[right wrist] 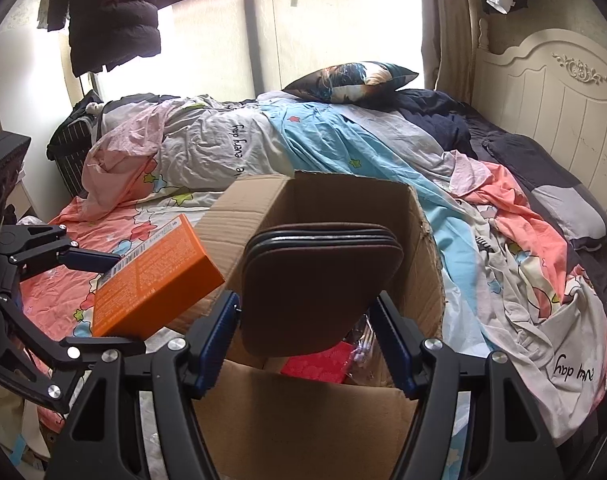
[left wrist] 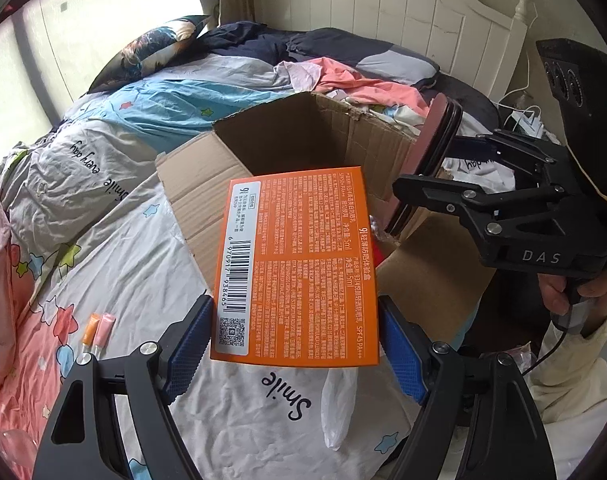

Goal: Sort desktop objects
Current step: 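Carry the orange box and phone case in both tools over the cardboard box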

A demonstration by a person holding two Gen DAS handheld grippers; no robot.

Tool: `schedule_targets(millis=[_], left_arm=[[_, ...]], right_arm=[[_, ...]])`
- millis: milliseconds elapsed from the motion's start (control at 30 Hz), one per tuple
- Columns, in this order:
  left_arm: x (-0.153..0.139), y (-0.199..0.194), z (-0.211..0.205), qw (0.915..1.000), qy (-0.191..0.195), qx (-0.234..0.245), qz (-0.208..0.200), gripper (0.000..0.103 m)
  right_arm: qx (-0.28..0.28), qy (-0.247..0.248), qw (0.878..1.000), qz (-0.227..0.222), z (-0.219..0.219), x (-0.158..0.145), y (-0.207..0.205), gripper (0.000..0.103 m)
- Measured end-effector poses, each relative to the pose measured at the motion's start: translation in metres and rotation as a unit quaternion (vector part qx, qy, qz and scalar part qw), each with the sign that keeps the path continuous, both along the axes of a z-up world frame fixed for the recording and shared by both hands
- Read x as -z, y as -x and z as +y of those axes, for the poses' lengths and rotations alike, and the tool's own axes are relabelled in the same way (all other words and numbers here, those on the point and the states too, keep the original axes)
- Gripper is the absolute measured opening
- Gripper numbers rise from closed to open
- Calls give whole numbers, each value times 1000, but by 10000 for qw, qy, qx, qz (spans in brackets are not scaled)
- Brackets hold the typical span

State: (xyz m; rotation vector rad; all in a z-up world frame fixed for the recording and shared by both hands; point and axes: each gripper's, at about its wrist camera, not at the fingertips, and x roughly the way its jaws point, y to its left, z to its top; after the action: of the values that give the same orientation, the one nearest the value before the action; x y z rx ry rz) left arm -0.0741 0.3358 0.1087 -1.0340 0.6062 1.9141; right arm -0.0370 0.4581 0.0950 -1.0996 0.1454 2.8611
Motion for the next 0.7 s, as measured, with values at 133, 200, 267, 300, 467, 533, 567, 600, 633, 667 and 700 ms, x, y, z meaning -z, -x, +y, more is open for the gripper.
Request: schedule_targets(millis=[133, 200, 267, 300, 467, 533, 567, 600, 633, 667, 700], left_arm=[[-2, -5, 14, 9999, 21, 116, 26, 81], [-2, -4, 20, 9999, -44, 150, -34, 81], [0, -3, 25, 9998, -96, 162, -118, 81], [2, -2, 28, 9997, -95, 172, -169, 81], [9, -1, 40, 9993, -93, 241, -286, 81], [10, -2, 43, 9992, -91, 268, -292, 81], [11, -2, 45, 9991, -92, 284, -301, 81], [12, -2, 47, 9990, -100, 303, -312, 81], [12, -2, 48, 9989, -110, 322, -321, 81], [13, -2, 49, 9988, -104, 346, -327, 81], [14, -2, 51, 9988, -92, 356, -325, 81]], right_arm=[[55, 23, 10000, -38, 6, 3, -2, 63], [83, 26, 9999, -60, 9, 5, -3, 63], [108, 28, 9999, -87, 11, 7, -4, 63], [121, 29, 9999, -101, 12, 8, -4, 63], [183, 34, 9997, -169, 18, 13, -6, 63], [208, 36, 9996, -196, 21, 15, -7, 63], [220, 37, 9995, -210, 22, 16, -8, 63], [227, 34, 9995, -221, 23, 16, -8, 63], [226, 29, 9995, -230, 23, 17, -8, 63], [226, 26, 9995, -237, 24, 18, -8, 63], [228, 23, 9994, -245, 25, 18, -8, 63]])
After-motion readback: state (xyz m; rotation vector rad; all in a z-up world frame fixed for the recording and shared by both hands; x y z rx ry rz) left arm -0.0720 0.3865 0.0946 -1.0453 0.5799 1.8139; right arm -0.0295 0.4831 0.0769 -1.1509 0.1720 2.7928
